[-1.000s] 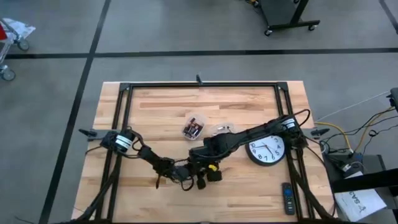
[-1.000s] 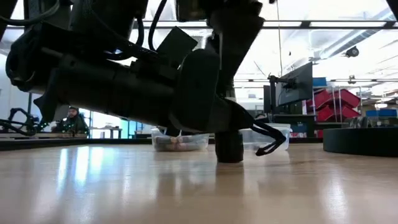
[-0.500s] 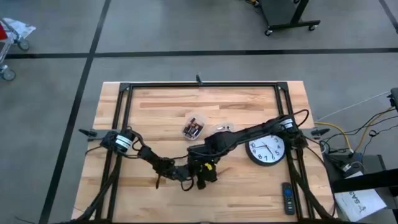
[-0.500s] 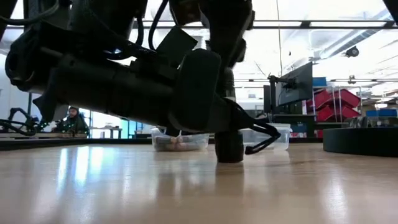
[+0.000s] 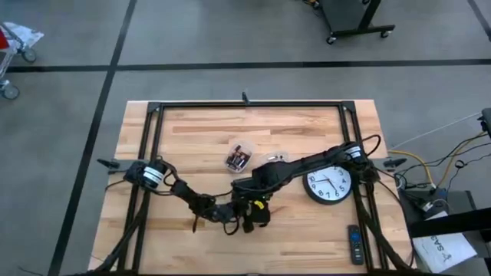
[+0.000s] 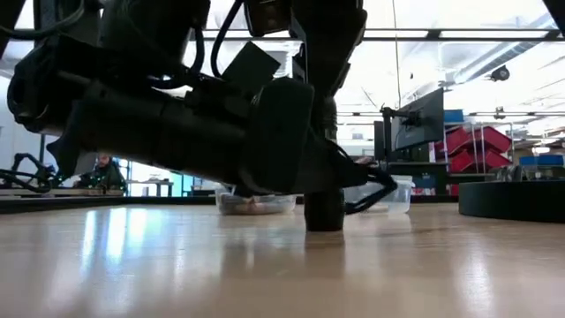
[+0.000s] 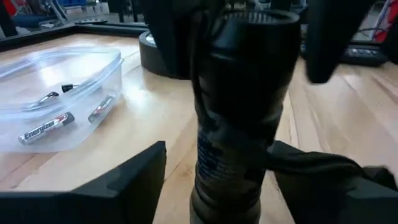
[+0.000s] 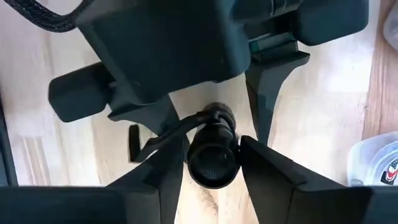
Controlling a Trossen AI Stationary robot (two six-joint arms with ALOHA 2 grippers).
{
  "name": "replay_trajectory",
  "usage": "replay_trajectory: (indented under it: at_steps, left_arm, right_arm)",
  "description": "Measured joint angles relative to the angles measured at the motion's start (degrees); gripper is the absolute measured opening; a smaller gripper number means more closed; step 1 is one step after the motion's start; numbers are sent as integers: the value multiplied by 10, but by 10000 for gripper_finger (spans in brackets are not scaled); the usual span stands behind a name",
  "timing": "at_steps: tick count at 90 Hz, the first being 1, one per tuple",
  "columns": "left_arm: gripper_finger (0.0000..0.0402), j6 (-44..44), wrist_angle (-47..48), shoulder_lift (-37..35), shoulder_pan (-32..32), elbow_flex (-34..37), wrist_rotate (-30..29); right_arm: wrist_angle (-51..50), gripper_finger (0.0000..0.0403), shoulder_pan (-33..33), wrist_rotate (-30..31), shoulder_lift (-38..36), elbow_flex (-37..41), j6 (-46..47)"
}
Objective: Insert battery
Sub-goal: Close the black flashlight cover
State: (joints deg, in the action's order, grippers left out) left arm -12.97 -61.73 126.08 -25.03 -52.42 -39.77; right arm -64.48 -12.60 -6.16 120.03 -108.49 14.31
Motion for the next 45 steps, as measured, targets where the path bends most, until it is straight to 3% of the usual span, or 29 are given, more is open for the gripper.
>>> replay_trajectory:
  at_steps: [13,24,45]
  left_arm:
    - [248,24,-57,-2,-10,0,-2]
    - [221,29,-44,-2,-13,-1,-14]
    - [136,23,-28,-2,-12,-1,-18]
  right_arm:
    - [0,116,0,1,0,0,0]
    - [0,110,0,1,-1,0,0]
    - [0,129,0,1,-1,0,-8]
